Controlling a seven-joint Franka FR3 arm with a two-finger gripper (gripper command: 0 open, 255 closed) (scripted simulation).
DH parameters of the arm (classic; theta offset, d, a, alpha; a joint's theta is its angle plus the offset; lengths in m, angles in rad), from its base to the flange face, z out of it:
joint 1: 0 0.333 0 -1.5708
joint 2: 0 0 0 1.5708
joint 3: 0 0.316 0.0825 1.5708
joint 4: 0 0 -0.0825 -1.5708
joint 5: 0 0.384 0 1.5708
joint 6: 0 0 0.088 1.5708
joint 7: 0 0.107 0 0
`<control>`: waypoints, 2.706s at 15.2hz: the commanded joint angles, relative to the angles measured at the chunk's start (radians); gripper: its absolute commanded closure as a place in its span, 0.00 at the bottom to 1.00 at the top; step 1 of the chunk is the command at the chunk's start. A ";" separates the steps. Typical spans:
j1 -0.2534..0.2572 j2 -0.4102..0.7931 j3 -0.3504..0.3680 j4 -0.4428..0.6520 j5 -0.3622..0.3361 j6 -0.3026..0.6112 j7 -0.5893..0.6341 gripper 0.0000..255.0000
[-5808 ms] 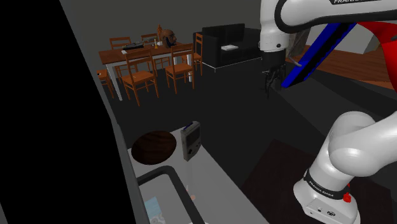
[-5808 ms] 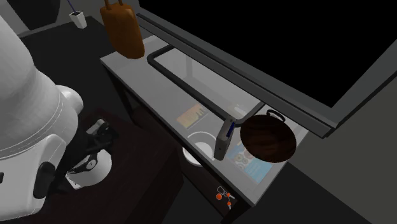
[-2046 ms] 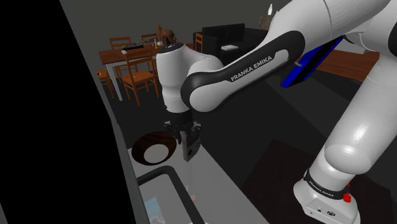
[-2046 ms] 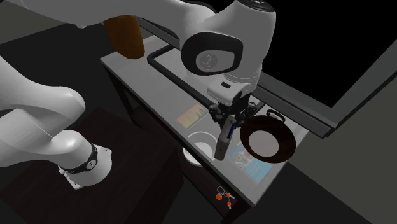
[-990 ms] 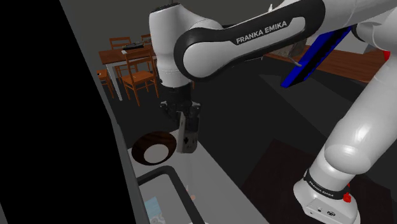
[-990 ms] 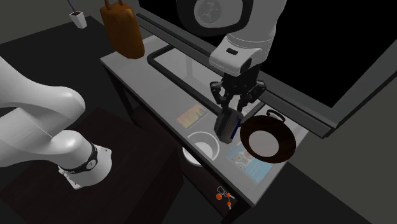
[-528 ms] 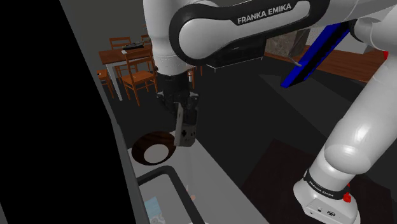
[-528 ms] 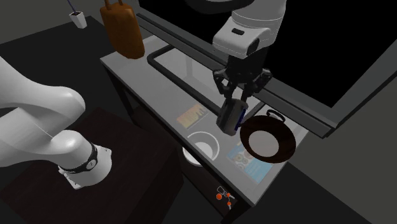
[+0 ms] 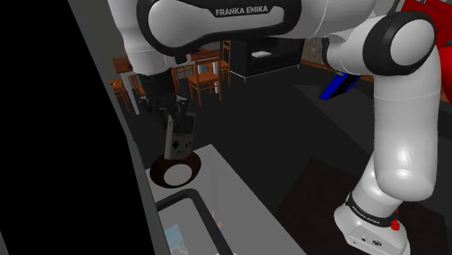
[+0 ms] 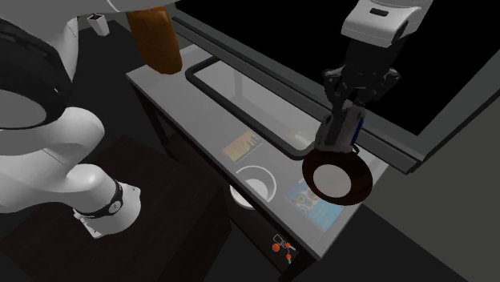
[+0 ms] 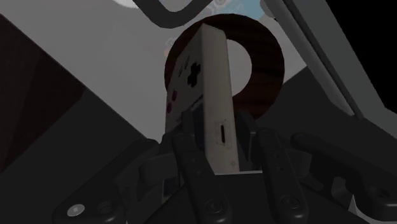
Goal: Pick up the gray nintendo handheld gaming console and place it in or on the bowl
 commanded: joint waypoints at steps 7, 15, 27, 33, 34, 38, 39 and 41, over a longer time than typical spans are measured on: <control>0.185 0.250 -0.049 0.371 -0.134 -0.138 0.016 1.00; 0.119 0.208 -0.037 0.180 -0.113 0.000 0.038 1.00; 0.079 0.197 -0.036 0.028 -0.111 0.132 0.058 1.00; 0.079 0.196 -0.036 0.028 -0.111 0.132 0.058 0.00; 0.079 0.196 -0.036 0.028 -0.111 0.132 0.058 0.00; 0.089 0.198 -0.036 0.066 -0.111 0.098 0.053 0.00; 0.101 0.202 -0.036 0.107 -0.111 0.062 0.049 0.00; 0.128 0.214 -0.038 0.192 -0.116 -0.006 0.041 0.00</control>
